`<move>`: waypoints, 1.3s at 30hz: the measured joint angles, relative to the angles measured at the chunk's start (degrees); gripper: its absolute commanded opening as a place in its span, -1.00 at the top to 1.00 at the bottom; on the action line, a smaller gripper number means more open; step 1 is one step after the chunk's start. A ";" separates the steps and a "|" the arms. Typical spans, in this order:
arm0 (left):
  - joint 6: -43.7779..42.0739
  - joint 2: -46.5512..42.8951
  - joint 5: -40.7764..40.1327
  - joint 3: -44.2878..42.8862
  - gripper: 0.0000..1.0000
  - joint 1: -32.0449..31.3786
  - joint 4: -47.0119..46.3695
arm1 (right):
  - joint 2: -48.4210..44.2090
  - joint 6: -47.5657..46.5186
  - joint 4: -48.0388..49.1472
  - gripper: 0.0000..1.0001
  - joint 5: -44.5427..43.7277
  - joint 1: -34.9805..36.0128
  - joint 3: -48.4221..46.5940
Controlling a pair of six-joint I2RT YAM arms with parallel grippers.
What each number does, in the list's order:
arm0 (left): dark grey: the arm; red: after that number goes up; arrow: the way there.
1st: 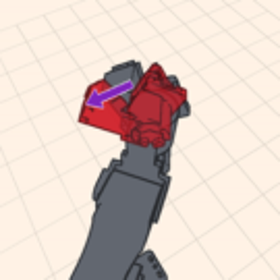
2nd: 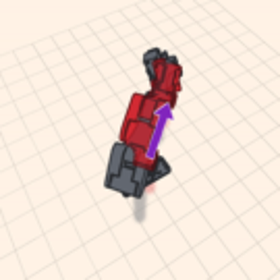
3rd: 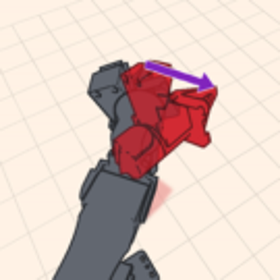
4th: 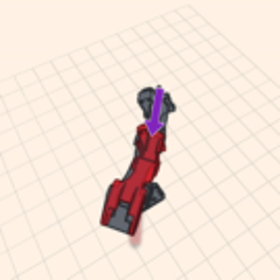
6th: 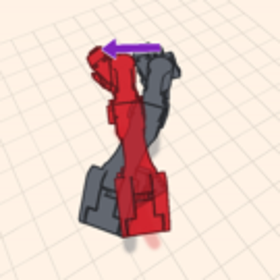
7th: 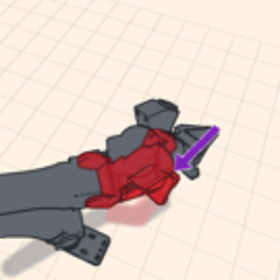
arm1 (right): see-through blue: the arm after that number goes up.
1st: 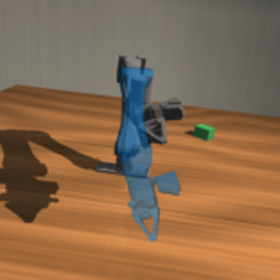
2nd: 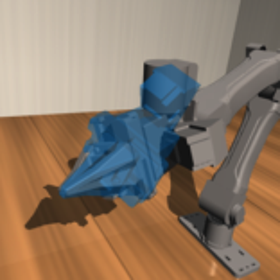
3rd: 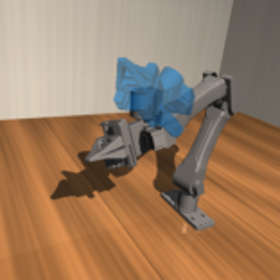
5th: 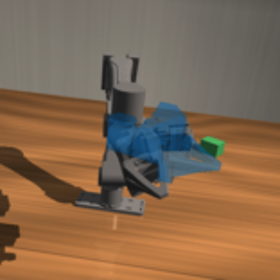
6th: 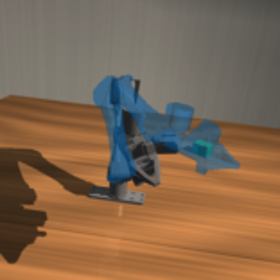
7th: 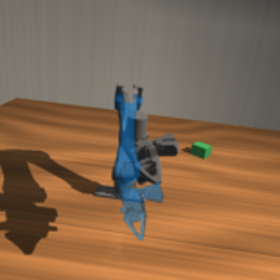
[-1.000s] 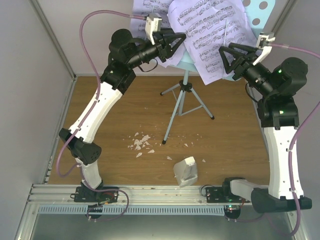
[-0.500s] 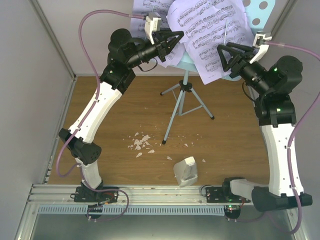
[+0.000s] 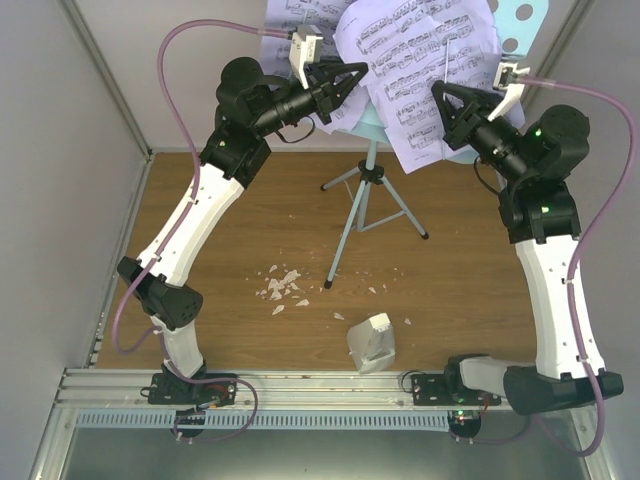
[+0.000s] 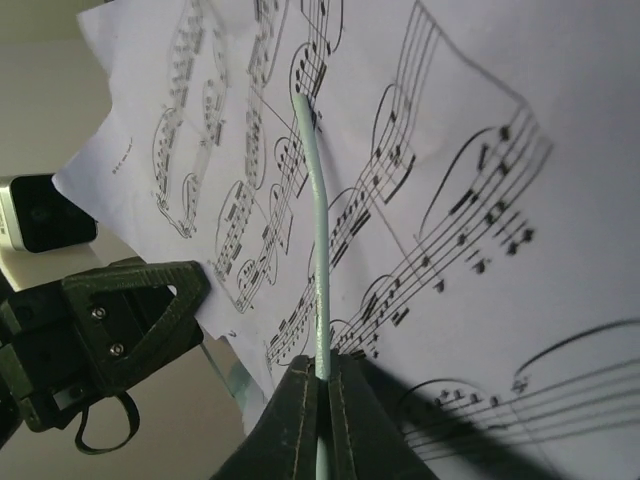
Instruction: Pack up the instrument practice props
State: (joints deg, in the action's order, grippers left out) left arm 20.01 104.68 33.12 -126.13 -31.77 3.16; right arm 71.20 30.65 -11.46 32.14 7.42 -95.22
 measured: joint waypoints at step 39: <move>2.86 -44.63 1.57 48.00 1.00 15.89 3.63 | -2.97 -7.93 11.52 0.89 0.04 -0.02 8.02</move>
State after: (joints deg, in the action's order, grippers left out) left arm 22.87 60.05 34.70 -78.13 -15.88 6.79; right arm 68.23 22.72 0.05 32.18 7.40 -87.20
